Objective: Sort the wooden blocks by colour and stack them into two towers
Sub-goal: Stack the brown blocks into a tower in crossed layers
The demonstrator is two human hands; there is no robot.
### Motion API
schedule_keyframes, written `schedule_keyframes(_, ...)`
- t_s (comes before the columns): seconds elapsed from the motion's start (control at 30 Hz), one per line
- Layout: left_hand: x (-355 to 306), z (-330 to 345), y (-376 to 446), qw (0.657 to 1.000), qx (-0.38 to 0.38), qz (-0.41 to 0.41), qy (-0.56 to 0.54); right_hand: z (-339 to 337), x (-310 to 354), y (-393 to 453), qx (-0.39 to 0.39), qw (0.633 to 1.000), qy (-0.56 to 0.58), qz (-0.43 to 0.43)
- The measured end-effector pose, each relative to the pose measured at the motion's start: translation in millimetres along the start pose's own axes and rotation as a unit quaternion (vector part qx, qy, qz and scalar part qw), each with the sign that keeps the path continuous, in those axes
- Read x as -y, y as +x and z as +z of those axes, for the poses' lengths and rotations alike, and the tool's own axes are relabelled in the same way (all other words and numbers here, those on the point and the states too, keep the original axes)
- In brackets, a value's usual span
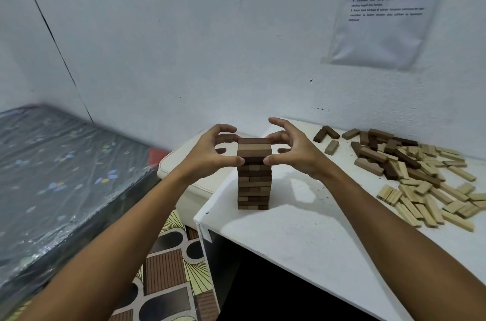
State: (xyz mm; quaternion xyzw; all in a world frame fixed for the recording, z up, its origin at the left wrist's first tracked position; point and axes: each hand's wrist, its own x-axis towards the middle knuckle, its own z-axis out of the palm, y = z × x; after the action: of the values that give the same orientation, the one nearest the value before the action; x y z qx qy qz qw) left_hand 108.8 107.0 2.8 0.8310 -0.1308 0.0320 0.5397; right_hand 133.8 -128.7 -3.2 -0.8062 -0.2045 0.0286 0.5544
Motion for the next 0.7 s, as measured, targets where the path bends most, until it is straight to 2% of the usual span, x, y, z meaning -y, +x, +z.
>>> schedule_keyframes(0.7,5.2,0.7,-4.2,1.000,0.010,0.007,0.010,3.3,-6.1,-0.4,0.006,1.000,0.000,0.004)
